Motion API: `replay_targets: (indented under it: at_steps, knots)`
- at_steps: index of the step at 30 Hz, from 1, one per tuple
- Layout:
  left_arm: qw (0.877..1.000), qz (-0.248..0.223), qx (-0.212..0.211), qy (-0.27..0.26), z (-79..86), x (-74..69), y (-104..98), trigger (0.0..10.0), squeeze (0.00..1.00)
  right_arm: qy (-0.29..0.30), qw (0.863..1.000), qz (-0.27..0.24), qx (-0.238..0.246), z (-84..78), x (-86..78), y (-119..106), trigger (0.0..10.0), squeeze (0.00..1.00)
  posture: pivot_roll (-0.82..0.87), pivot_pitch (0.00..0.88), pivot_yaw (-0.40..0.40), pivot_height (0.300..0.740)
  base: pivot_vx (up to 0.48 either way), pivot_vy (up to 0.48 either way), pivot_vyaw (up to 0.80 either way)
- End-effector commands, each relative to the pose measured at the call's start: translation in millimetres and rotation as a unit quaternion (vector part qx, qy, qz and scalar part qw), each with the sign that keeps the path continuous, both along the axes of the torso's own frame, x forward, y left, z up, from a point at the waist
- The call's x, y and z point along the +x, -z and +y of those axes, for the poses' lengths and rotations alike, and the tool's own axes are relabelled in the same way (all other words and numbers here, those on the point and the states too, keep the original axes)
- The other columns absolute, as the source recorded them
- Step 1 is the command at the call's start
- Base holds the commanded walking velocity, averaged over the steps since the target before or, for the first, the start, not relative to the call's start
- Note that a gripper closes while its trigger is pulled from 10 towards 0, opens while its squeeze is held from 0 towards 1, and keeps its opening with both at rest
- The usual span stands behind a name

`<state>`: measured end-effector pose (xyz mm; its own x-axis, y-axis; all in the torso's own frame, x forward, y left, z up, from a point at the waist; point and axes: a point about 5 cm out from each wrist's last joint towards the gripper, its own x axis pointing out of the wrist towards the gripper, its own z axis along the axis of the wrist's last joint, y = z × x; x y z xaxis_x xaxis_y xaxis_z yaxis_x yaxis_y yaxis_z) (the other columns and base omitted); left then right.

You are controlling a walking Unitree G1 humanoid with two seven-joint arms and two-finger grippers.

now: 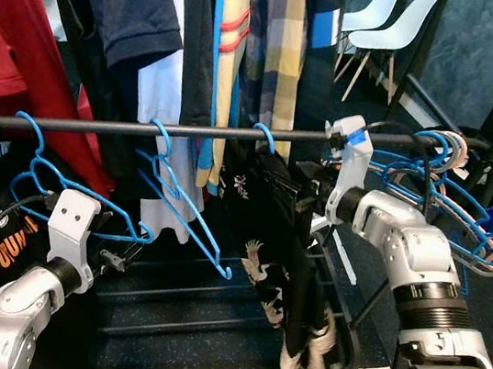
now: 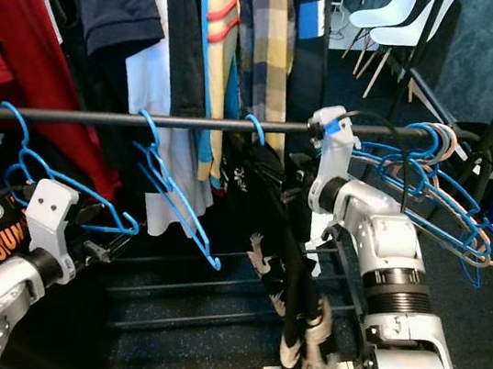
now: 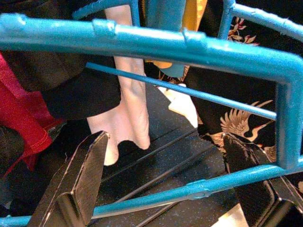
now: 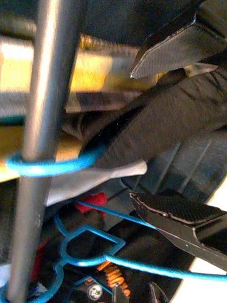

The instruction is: Hang hanger

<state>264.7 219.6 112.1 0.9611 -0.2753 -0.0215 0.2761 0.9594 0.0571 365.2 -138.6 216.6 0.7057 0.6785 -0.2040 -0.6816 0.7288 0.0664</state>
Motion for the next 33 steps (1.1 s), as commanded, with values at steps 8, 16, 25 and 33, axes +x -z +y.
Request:
replay_targets:
  at_steps: [8, 16, 25, 33]
  knots:
    - [0.999, 0.036, -0.01, -0.007, -2.0, -5.5, 11.9, 10.0, 0.0, 0.008, 0.983, 0.074, -0.167, -1.3, -5.0, 46.1, 10.0, 0.0, 0.0, 0.06, -0.027, 0.74, 0.0, 0.0, 0.0]
    - [0.999, 0.032, -0.016, -0.006, -5.8, -6.4, 7.3, 10.0, 0.0, 0.052, 0.96, 0.098, -0.259, -27.6, -7.1, 67.9, 0.0, 0.0, -0.01, 0.054, -0.034, 0.74, 0.0, 0.0, 0.0]
    - [0.999, 0.01, -0.031, 0.02, -17.8, 0.5, -8.8, 10.0, 0.0, 0.076, 0.983, 0.041, -0.16, -32.5, 1.9, 39.0, 0.0, 0.0, -0.01, 0.03, -0.037, 0.74, 0.0, 0.0, 0.0]
    - [0.998, 0.007, -0.037, 0.042, -25.6, 2.5, -14.5, 10.0, 0.0, 0.056, 0.994, 0.012, -0.09, -33.9, 0.9, 23.0, 0.0, 0.0, -0.01, 0.01, -0.036, 0.74, 0.0, 0.0, 0.0]
